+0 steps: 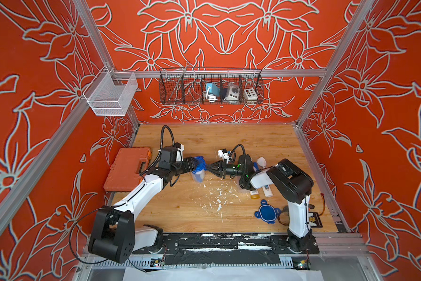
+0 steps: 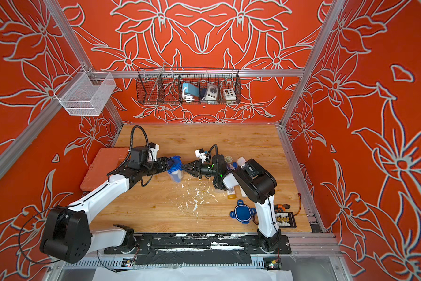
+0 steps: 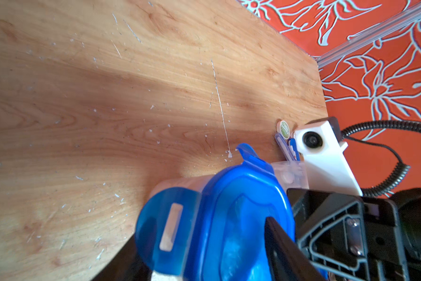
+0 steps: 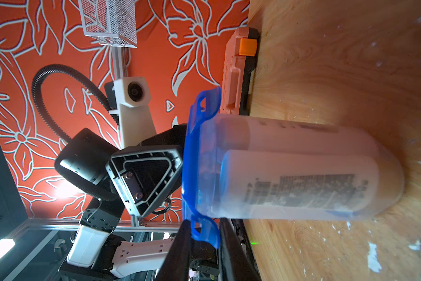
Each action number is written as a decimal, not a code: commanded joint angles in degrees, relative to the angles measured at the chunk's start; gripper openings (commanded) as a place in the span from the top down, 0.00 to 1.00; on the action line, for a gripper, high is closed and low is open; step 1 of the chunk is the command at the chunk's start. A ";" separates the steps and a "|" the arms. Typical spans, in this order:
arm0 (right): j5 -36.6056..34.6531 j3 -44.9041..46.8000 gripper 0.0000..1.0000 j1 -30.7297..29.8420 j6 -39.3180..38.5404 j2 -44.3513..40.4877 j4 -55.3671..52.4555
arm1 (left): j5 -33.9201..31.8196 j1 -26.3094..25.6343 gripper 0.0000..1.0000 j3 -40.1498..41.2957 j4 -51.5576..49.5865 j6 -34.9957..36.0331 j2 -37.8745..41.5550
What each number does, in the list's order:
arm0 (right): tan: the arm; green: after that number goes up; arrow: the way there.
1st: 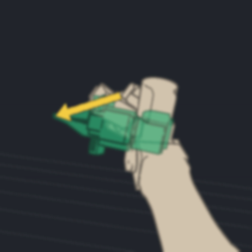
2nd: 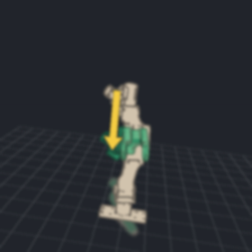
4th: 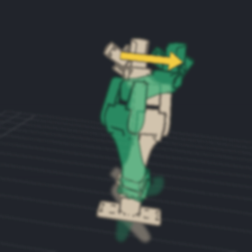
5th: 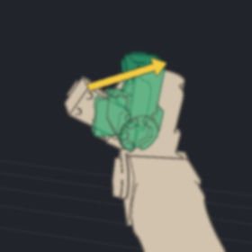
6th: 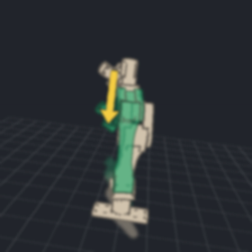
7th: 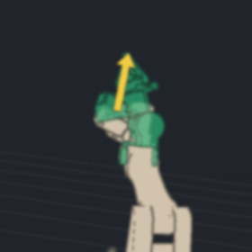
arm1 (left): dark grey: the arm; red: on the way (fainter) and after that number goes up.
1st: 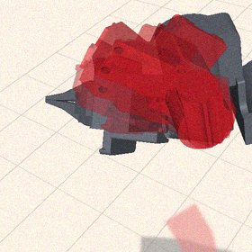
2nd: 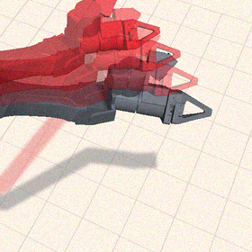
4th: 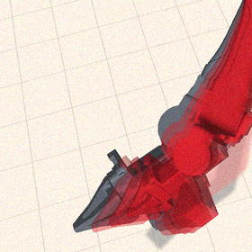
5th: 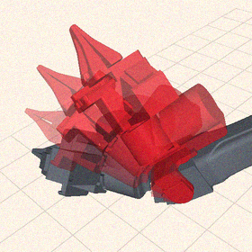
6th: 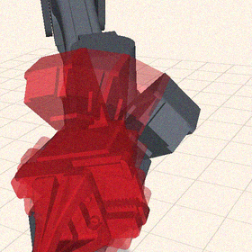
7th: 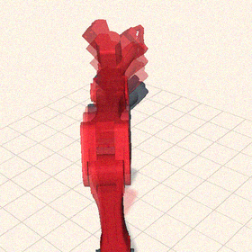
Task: Take out toiletry kits
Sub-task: Unfasten the latch on the container.
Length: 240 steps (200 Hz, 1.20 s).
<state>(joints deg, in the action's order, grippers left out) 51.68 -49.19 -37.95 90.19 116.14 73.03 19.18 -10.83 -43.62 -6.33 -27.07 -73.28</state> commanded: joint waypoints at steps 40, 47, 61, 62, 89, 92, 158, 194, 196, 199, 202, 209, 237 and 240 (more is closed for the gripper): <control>1.94 0.04 0.79 -0.01 -0.39 -3.79 4.31 | -6.70 0.20 0.37 5.54 -12.57 1.40 -3.28; 2.11 -0.11 0.79 -0.01 -1.60 -4.21 1.51 | -6.46 0.19 0.37 5.37 -12.73 1.31 -3.22; 2.32 -0.46 0.81 -0.01 -4.69 -5.11 -5.14 | -5.68 0.22 0.36 4.67 -13.08 1.08 -2.85; 2.30 -0.51 0.82 -0.01 -4.99 -5.25 -5.51 | -5.66 0.21 0.36 4.59 -13.13 1.07 -2.80; 1.39 -1.10 0.89 -0.10 -11.92 -8.64 -18.23 | -4.63 0.20 0.32 2.58 -14.39 0.80 -1.03; 1.29 -1.13 0.89 -0.12 -12.65 -9.11 -19.47 | -4.47 0.20 0.32 2.32 -14.43 0.79 -0.82; 0.05 -2.79 0.98 -0.28 -22.07 -13.89 -33.99 | -5.06 0.11 0.16 -1.58 -15.51 -1.36 5.18; -0.59 -4.19 0.98 -0.54 -25.15 -15.43 -36.32 | -6.89 0.27 0.16 -1.74 -14.29 -1.98 5.55; -0.65 -4.30 0.98 -0.54 -25.50 -15.53 -36.59 | -6.90 0.28 0.16 -1.80 -14.23 -1.97 5.54; -0.81 -4.52 0.98 -0.54 -25.98 -15.69 -37.16 | -6.95 0.28 0.16 -1.82 -14.13 -2.06 5.47; -0.98 -4.78 0.98 -0.60 -26.47 -15.80 -37.90 | -6.93 0.27 0.16 -1.82 -14.03 -2.09 5.34; -1.20 -5.40 0.99 -0.63 -27.78 -16.07 -39.52 | -6.78 0.28 0.16 -1.98 -13.85 -2.17 5.17; -2.67 -7.68 0.99 -0.76 -33.56 -17.25 -45.47 | -6.52 0.33 0.17 -2.22 -12.68 -2.29 4.97; -2.83 -8.09 0.99 -0.76 -34.43 -17.34 -46.57 | -6.48 0.37 0.17 -2.20 -12.54 -2.32 5.04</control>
<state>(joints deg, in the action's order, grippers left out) 50.43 -54.11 -38.30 63.61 101.47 32.91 14.52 -10.81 -45.56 -17.28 -29.21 -67.83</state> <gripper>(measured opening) 0.077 0.834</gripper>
